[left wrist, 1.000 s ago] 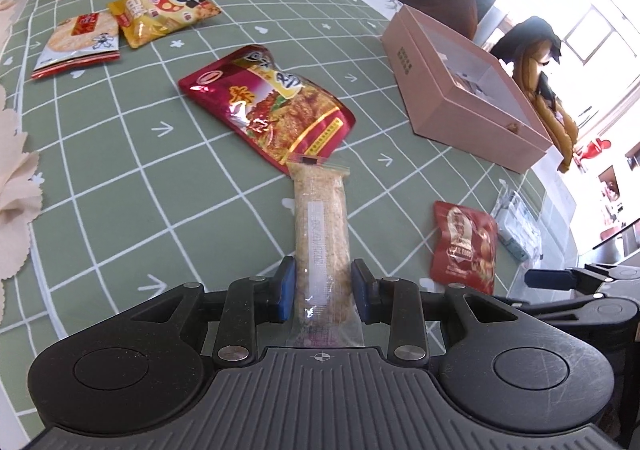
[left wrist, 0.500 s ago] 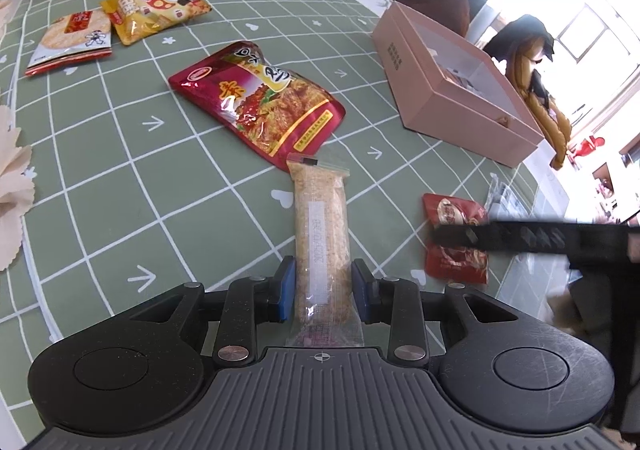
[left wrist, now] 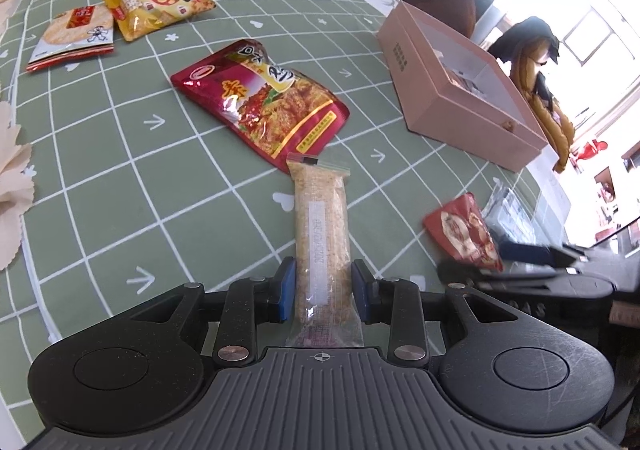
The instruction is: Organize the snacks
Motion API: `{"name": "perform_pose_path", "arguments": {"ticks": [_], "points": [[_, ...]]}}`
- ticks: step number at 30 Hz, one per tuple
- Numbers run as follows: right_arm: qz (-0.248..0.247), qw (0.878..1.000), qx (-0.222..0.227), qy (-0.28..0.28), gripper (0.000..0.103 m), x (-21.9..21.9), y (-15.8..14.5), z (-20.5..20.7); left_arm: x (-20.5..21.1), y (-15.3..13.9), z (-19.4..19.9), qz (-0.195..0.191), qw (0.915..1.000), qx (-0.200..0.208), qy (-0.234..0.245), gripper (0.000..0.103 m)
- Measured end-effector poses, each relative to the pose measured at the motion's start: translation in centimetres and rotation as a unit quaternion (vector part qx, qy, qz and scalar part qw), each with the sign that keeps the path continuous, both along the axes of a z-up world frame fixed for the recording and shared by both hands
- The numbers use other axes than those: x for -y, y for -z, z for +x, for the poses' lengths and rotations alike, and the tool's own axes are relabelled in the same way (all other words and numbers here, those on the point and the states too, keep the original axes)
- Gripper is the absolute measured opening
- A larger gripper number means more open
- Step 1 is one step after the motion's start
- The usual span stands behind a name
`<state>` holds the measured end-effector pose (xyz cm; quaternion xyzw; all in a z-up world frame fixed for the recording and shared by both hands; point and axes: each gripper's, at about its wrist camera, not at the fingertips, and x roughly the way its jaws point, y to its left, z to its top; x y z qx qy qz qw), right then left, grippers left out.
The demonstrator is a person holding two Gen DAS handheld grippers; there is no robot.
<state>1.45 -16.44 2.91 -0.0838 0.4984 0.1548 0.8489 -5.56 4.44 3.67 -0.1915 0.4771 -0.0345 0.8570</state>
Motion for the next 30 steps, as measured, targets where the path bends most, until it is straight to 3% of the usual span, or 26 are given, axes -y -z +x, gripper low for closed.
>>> {"name": "perform_pose_path", "arguments": {"ticks": [6,15,23,25,30], "points": [[0.004,1.000,0.005,0.013,0.099,0.7,0.2,0.0,0.3,0.0,1.9,0.021,0.9997,0.008,0.006,0.036],[0.003,1.000,0.012,0.005,0.101,0.4,0.5,0.3,2.6,-0.1,4.1,0.091,0.9938,0.015,0.061,0.034],[0.003,1.000,0.009,0.007,0.101,-0.5,0.4,1.6,2.2,-0.2,1.5,0.081,0.9939,0.019,0.073,0.033],[0.003,1.000,0.005,0.004,0.098,-1.0,0.3,2.1,2.2,-0.2,1.2,0.077,0.9939,0.017,0.077,0.034],[-0.002,1.000,0.000,-0.027,0.075,-2.1,-0.5,2.0,2.5,-0.2,1.1,0.072,0.9930,0.016,0.092,0.035]]}}
